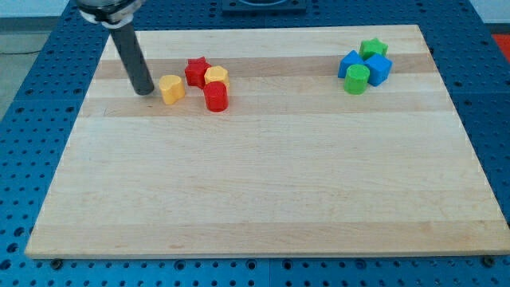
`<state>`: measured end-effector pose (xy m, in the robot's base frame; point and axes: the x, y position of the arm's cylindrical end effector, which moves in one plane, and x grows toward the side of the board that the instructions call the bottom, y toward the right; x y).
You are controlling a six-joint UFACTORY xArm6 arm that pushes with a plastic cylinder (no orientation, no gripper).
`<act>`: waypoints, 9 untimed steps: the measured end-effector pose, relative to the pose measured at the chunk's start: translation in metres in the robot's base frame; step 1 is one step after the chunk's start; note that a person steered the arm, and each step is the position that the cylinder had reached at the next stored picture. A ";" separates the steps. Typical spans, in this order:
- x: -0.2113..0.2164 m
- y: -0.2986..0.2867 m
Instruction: Move the yellow heart to the left of the red circle
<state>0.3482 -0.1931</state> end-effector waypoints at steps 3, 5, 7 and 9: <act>0.000 0.039; 0.024 0.044; 0.042 0.052; 0.053 0.078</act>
